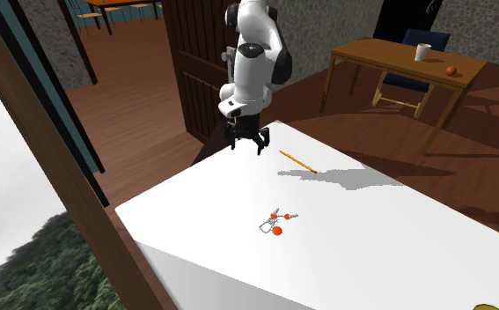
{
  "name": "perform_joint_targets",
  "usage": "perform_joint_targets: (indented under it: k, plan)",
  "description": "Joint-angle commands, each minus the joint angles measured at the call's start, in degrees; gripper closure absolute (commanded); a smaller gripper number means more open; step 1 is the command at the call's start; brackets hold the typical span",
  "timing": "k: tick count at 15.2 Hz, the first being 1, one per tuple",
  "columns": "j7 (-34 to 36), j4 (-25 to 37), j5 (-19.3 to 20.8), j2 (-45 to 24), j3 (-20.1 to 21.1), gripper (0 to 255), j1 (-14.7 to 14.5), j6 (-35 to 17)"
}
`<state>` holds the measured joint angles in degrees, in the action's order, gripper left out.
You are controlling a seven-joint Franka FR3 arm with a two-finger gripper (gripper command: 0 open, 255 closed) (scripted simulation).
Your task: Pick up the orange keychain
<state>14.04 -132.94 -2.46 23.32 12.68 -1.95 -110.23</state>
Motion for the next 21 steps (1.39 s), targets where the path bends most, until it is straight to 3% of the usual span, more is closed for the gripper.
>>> perform_joint_targets:
  k: [1, 9, 16, 21]
  plan:
    - [3.04, 2.38, -0.07, -4.49, 1.54, 0, 0.04, -2.63]
    - [14.78, 13.82, 2.78, -20.92, 5.87, 0, -0.43, -9.22]
    - [24.35, 27.62, 7.75, -35.77, 6.85, 0, -2.83, -11.29]
    - [24.82, 25.50, 8.44, -37.19, 6.57, 0, -3.04, -14.73]
